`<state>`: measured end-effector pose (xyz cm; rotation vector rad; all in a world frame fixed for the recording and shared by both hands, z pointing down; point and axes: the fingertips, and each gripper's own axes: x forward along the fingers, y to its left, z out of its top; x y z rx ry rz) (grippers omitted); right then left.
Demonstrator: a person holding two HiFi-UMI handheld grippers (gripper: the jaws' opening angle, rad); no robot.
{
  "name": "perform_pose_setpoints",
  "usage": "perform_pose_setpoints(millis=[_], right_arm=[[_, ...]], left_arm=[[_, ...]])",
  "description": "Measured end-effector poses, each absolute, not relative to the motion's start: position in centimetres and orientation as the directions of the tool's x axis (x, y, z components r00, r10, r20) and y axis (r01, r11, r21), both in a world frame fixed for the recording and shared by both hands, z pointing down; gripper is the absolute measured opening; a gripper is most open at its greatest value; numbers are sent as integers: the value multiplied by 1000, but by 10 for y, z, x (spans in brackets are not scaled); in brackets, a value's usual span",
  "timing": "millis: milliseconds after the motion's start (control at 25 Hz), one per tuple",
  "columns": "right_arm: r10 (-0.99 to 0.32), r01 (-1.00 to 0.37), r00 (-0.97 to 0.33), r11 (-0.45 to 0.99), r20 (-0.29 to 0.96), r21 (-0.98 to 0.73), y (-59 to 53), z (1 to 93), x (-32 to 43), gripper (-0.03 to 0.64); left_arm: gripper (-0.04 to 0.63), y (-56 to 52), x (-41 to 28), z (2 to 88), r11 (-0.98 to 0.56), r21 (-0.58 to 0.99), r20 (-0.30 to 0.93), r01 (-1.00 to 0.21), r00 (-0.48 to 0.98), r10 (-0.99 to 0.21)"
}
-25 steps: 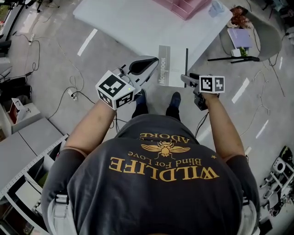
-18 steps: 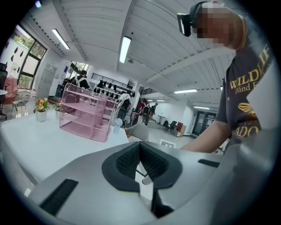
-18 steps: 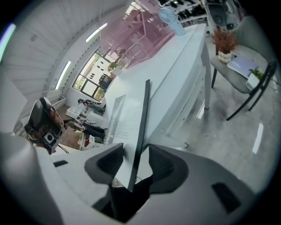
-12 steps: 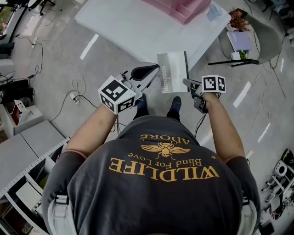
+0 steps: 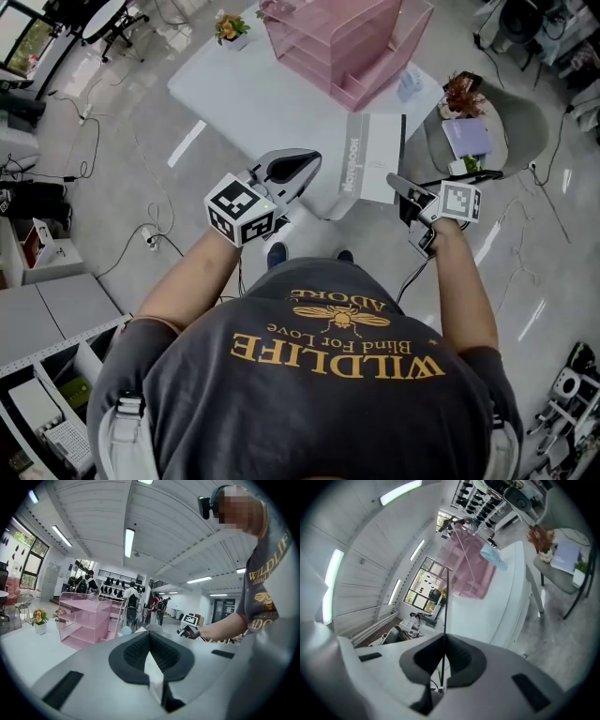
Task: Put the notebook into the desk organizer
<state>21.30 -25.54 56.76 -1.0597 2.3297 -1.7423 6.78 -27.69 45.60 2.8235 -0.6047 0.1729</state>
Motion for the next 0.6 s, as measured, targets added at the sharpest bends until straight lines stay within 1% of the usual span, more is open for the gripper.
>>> perform_pose_setpoints(millis=[80, 200, 320, 440, 600], right_arm=[[-558, -493, -762, 171, 328, -853, -271, 540, 228, 9], [-581, -541, -744, 236, 329, -807, -295, 508, 253, 9], [-597, -523, -756, 303, 270, -796, -319, 470, 261, 9], [-613, -513, -756, 340, 227, -788, -348, 429, 263, 9], [-663, -533, -725, 365, 189, -764, -397, 385, 262, 9]], left_arm=[[-2, -286, 76, 438, -874, 208, 141, -440, 897, -418], [-2, -297, 86, 414, -861, 187, 106, -472, 882, -460], [-2, -308, 89, 395, -849, 168, 83, -501, 866, -494], [-2, -324, 84, 376, -840, 154, 62, -520, 854, -517], [-2, -358, 68, 358, -841, 134, 30, -525, 850, -526]])
